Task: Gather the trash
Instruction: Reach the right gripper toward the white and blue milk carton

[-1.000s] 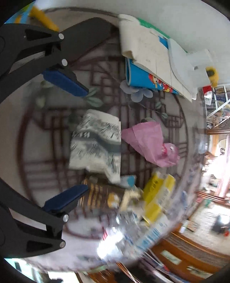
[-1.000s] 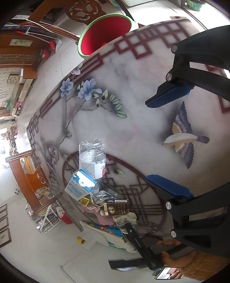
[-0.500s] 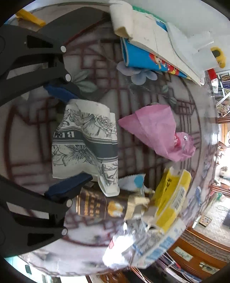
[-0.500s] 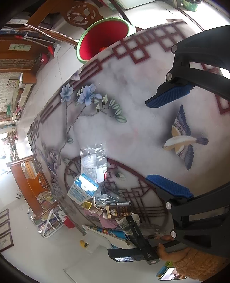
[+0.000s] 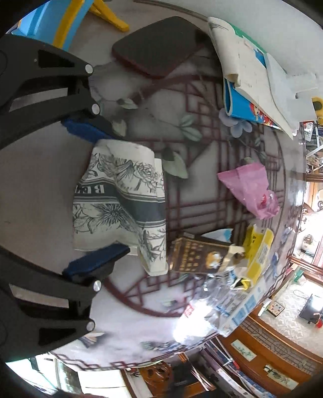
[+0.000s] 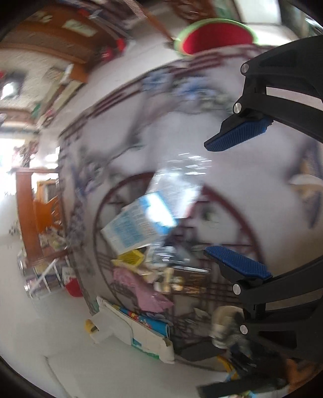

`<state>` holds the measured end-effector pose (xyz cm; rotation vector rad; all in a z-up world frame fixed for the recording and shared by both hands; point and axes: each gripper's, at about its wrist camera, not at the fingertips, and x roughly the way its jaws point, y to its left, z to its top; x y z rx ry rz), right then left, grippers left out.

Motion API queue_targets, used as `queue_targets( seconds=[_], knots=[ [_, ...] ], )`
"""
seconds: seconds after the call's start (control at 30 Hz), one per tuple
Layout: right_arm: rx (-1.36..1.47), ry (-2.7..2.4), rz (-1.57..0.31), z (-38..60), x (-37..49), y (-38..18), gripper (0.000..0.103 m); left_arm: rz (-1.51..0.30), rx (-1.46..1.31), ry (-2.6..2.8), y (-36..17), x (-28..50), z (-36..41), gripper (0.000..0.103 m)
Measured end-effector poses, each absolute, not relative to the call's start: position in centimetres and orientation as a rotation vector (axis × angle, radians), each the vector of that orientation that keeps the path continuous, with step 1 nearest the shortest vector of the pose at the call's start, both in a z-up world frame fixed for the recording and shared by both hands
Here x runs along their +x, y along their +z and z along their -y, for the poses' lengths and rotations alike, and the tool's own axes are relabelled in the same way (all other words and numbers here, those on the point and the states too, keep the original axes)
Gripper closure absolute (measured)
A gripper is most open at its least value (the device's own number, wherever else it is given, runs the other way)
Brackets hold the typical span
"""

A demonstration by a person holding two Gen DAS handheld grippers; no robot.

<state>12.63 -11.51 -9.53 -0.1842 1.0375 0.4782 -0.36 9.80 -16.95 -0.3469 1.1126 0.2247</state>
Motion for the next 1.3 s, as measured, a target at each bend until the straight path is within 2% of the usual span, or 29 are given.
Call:
queue_targets(
  seconds=[0.4, 0.47, 0.5, 0.53, 0.57, 0.87, 1.23, 1.27, 1.3],
  knots=[
    [-0.406, 0.511, -1.081, 5.4, 18.2, -13.4, 0.025, -1.125, -0.378, 0.231, -17.2, -1.3, -10.0, 0.029],
    [-0.394, 0.516, -1.085, 5.3, 18.1, -13.5, 0.030, -1.130, -0.380, 0.235, -17.3, -1.2, -10.1, 0.029],
    [-0.381, 0.526, -1.086, 5.3, 18.1, -13.5, 0.042, -1.131, -0.380, 0.237, -17.3, -1.2, -10.2, 0.029],
    [-0.378, 0.532, -1.088, 5.4, 18.0, -13.5, 0.048, -1.131, -0.379, 0.239, -17.4, -1.2, -10.2, 0.029],
    [-0.382, 0.536, -1.091, 5.3, 18.0, -13.5, 0.050, -1.129, -0.379, 0.239, -17.3, -1.2, -10.2, 0.029],
    [-0.294, 0.572, -1.040, 7.1, 15.4, -10.9, 0.051, -1.118, -0.378, 0.231, -17.0, -1.2, -9.9, 0.029],
    [-0.277, 0.631, -0.983, 9.9, 8.2, -8.6, 0.053, -1.105, -0.376, 0.228, -16.7, -1.2, -9.7, 0.029],
    [-0.277, 0.633, -0.990, 10.0, 7.6, -8.7, 0.073, -1.107, -0.377, 0.228, -16.8, -1.1, -9.7, 0.029],
    [-0.277, 0.633, -1.014, 10.1, 7.0, -9.2, 0.071, -1.109, -0.377, 0.227, -16.8, -1.1, -9.6, 0.029]
  ],
)
